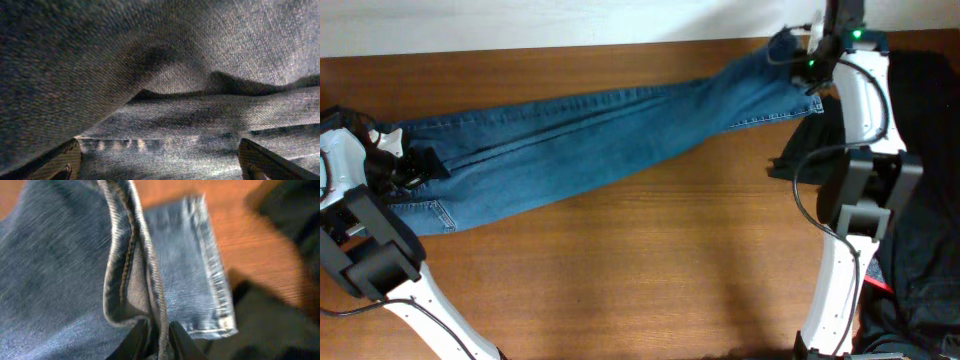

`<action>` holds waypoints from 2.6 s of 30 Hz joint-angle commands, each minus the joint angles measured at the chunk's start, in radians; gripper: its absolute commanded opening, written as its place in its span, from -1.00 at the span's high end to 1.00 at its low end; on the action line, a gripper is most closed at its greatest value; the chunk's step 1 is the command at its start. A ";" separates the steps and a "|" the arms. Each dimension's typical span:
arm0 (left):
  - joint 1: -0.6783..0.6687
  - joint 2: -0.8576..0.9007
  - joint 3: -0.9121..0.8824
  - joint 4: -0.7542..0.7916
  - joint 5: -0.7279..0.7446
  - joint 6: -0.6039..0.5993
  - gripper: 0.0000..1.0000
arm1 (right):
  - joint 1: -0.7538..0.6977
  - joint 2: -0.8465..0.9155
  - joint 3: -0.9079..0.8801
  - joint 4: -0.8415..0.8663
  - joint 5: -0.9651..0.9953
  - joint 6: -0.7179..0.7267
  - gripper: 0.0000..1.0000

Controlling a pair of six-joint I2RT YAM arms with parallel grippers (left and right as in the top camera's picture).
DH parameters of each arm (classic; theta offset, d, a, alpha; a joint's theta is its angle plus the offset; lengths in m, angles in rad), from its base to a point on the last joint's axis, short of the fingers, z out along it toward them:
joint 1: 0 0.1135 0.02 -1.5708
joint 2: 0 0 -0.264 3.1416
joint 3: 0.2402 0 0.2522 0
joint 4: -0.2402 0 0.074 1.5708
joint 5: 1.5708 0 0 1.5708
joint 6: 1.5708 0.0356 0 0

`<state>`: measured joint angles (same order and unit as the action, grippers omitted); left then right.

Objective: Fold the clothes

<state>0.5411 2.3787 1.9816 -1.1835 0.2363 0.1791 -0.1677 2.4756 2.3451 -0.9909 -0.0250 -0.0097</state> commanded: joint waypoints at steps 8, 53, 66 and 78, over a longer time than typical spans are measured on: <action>0.002 0.010 0.003 -0.049 0.041 -0.006 -0.99 | -0.008 0.099 0.009 -0.063 0.002 0.071 0.43; 0.031 -0.240 0.079 -0.014 -0.443 -0.007 -0.99 | 0.142 0.073 0.006 -0.221 -0.024 -0.011 0.00; 0.031 -0.240 0.079 -0.021 -0.409 -0.007 -0.99 | 0.125 0.035 0.043 -0.140 0.080 0.067 -0.06; 0.031 -0.240 0.079 -0.021 -0.393 -0.006 -0.99 | 0.039 0.039 0.172 -0.157 0.131 0.067 -0.18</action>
<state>0.5682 2.1639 2.0426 -1.2041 -0.1829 0.1852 -0.0952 2.5309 2.5042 -1.1439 0.0765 0.0505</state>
